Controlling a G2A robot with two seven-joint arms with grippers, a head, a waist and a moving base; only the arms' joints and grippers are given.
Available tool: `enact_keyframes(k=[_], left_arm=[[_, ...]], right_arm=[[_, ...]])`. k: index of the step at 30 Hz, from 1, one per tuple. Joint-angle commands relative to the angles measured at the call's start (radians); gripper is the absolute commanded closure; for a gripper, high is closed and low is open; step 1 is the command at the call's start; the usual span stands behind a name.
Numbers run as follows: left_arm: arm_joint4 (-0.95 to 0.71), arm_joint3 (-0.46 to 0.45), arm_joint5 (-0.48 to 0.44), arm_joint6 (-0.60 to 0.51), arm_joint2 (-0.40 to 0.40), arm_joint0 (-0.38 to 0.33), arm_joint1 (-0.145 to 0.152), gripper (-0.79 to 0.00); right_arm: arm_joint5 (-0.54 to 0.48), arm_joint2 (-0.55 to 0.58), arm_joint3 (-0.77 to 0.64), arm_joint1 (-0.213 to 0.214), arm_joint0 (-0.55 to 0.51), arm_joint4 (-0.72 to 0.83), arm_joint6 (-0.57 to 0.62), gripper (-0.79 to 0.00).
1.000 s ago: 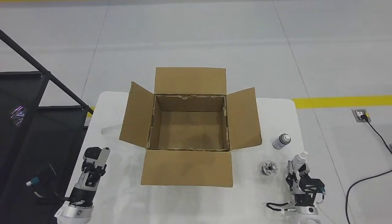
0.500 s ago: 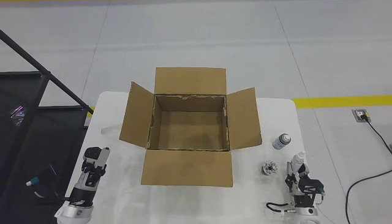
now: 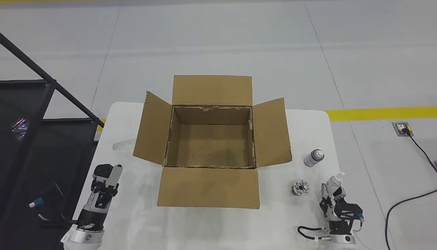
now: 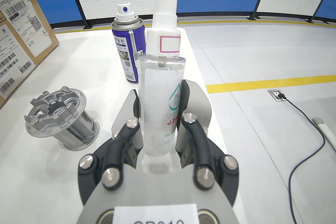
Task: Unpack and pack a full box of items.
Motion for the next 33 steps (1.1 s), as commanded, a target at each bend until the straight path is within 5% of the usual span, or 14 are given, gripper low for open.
enact_keyframes(k=[1,13,16,17,20,22,33], left_arm=[[0.000,0.000,0.000,0.000,0.000,0.000,0.000,-0.785],[0.000,0.000,0.000,0.000,0.000,0.000,0.000,-0.785],[0.000,0.000,0.000,0.000,0.000,0.000,0.000,-0.785],[0.000,0.000,0.000,0.000,0.000,0.000,0.000,-0.785],[0.000,0.000,0.000,0.000,0.000,0.000,0.000,-0.785],[0.000,0.000,0.000,0.000,0.000,0.000,0.000,-0.785],[0.000,0.000,0.000,0.000,0.000,0.000,0.000,-0.785]], right_arm=[[-0.002,-0.002,0.004,0.001,-0.001,0.002,-0.004,0.000],[-0.001,-0.015,-0.004,0.010,-0.022,-0.002,-0.018,0.000],[0.001,-0.017,-0.011,0.011,-0.028,0.001,-0.019,-0.225],[0.003,-0.017,-0.013,0.012,-0.029,0.001,-0.018,-0.382],[0.006,-0.020,-0.024,0.013,-0.034,0.005,-0.014,-0.690],[0.004,-0.021,-0.032,0.015,-0.038,0.007,-0.010,-0.785],[0.017,-0.003,-0.119,0.024,-0.084,0.026,-0.015,-0.785]])
